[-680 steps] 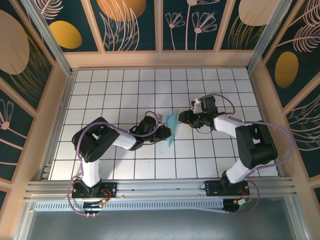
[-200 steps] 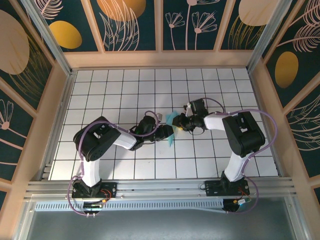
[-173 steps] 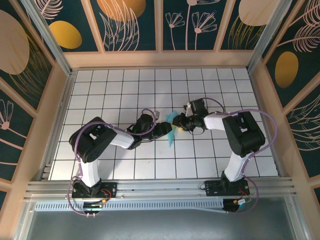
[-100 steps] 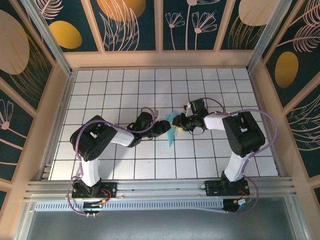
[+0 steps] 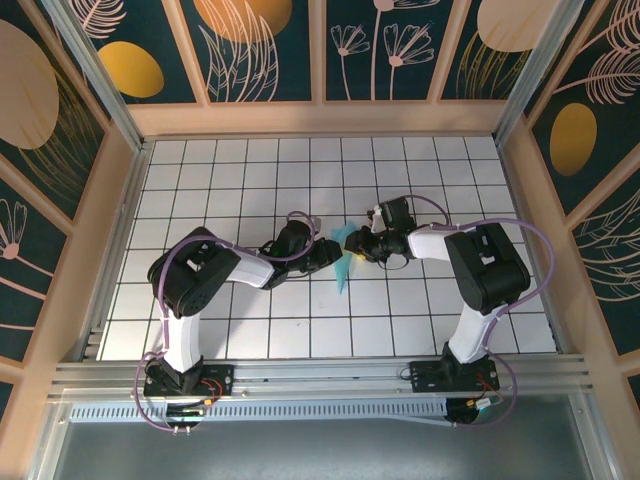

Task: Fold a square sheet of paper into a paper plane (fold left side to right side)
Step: Fold the wing for the fifth time at the center of the table.

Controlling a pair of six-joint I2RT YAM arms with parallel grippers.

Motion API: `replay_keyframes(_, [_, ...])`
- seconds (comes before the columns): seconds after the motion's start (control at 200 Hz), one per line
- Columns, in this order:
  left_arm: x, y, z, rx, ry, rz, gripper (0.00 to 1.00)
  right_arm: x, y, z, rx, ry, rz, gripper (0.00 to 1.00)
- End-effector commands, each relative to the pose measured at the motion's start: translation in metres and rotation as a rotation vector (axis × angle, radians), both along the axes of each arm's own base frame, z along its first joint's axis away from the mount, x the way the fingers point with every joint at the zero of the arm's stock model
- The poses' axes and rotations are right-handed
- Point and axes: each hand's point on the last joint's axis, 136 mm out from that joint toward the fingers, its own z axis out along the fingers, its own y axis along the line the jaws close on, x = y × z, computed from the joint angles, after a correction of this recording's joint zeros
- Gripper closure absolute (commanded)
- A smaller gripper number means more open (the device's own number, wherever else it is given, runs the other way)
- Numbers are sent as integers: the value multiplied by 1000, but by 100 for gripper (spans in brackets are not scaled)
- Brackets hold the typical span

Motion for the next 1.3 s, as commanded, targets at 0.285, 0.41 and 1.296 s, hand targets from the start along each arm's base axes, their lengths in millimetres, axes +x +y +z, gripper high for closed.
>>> replay_keyframes(0.285, [6, 4, -16, 77, -10, 2, 84, -1, -5, -12, -71, 17, 1, 67])
replay_keyframes(0.41, [7, 2, -16, 81, -15, -5, 85, -1, -5, -12, -73, 18, 4, 67])
replay_keyframes(1.296, [2, 4, -46, 138, 40, -30, 91, 3, 4, 9, 1, -16, 9, 67])
